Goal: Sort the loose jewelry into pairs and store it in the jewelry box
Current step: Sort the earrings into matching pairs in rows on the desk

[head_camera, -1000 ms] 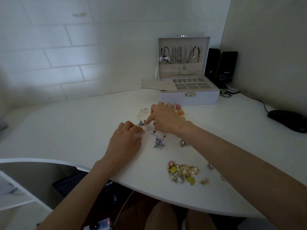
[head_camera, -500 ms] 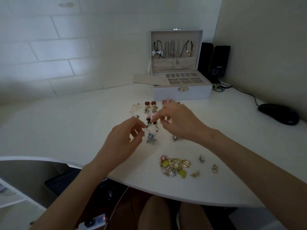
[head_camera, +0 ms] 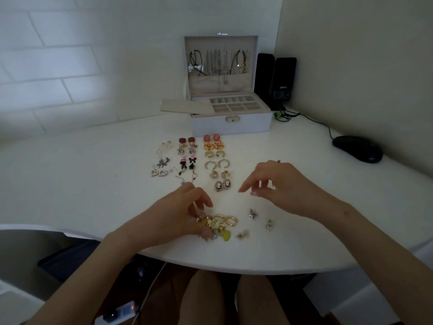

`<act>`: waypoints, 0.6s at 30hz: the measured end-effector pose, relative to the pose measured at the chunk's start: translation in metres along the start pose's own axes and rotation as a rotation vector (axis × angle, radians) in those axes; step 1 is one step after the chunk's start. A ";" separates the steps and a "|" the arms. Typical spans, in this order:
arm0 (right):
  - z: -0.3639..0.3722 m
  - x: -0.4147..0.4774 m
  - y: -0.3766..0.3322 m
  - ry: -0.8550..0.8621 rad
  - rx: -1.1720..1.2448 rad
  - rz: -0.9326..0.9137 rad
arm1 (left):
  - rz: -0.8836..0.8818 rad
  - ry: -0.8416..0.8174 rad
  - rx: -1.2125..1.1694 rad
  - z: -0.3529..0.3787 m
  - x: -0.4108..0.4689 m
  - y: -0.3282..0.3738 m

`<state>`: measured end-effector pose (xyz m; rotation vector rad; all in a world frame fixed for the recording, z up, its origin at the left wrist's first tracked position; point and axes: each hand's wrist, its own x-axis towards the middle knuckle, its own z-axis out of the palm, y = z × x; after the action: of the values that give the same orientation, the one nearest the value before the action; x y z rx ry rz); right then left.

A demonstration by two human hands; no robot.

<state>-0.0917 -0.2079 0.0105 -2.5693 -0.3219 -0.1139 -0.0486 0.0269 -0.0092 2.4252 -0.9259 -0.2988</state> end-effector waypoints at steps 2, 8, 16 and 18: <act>-0.004 -0.004 0.005 -0.039 -0.010 0.027 | 0.013 -0.023 -0.002 0.001 0.000 0.003; 0.006 -0.013 0.006 -0.102 0.029 0.013 | 0.013 -0.055 0.024 0.003 0.002 0.012; 0.005 -0.013 0.005 0.012 0.157 0.012 | 0.048 0.102 -0.013 0.007 0.013 0.032; -0.004 -0.013 0.002 0.092 0.291 0.012 | 0.087 0.147 -0.106 0.009 0.021 0.043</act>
<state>-0.1042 -0.2144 0.0110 -2.2697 -0.2673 -0.1673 -0.0599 -0.0174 0.0064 2.2696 -0.9234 -0.1328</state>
